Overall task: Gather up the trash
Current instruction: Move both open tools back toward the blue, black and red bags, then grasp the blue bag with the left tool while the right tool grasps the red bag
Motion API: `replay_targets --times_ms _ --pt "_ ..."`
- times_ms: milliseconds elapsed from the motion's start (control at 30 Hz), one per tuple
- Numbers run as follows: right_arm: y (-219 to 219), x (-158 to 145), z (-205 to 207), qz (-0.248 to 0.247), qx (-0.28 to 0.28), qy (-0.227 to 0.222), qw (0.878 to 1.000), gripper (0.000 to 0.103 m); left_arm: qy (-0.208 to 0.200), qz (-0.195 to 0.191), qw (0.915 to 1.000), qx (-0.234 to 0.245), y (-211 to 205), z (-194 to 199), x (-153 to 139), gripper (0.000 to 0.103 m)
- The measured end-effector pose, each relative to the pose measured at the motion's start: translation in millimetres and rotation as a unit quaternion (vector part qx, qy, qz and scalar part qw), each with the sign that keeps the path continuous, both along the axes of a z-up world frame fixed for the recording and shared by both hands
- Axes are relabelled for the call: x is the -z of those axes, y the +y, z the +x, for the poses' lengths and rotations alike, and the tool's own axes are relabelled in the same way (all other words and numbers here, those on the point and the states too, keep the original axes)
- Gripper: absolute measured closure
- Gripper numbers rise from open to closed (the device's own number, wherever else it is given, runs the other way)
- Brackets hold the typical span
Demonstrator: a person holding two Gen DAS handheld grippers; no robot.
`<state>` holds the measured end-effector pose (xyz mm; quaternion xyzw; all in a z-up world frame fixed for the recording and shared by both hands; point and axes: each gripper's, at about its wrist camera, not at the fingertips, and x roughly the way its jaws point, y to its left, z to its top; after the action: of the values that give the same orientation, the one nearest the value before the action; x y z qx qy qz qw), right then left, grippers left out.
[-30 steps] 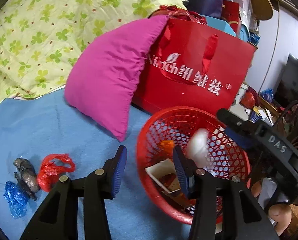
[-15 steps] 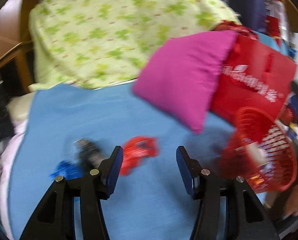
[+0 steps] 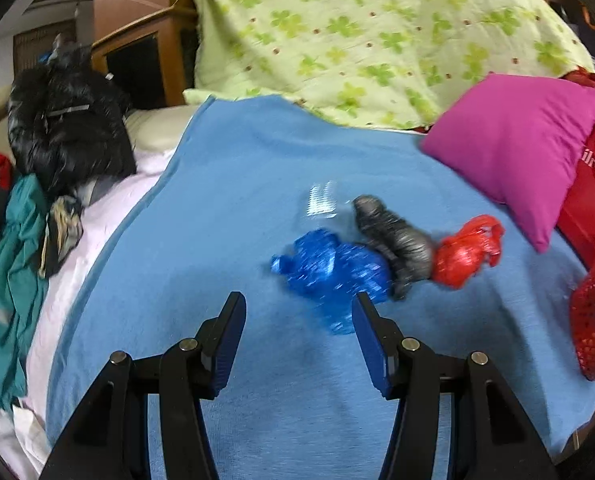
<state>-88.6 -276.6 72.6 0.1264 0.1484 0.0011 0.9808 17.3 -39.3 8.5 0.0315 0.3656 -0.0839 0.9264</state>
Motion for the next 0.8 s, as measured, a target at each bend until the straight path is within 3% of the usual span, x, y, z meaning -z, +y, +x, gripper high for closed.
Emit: replay_targets --times_ms 200,400,600,800 --pt "-11.0 28.3 40.7 0.066 -0.007 0.088 0.994 0.041 0.026 -0.032 0.9991 -0.001 19.7 8.2 21.2 0.046" --pt "-17.7 60.9 72.2 0.130 -0.018 0.165 0.977 0.041 0.050 -0.057 0.9971 -0.006 31.1 20.5 28.5 0.045" --pt "-22.8 80.9 99.7 0.163 -0.017 0.198 0.966 0.041 0.063 -0.085 0.9944 0.003 26.9 35.2 31.7 0.041" --pt "-42.4 108.0 133.7 0.231 0.002 0.235 0.944 0.041 0.072 -0.110 0.9912 0.015 12.9 59.2 35.5 0.040"
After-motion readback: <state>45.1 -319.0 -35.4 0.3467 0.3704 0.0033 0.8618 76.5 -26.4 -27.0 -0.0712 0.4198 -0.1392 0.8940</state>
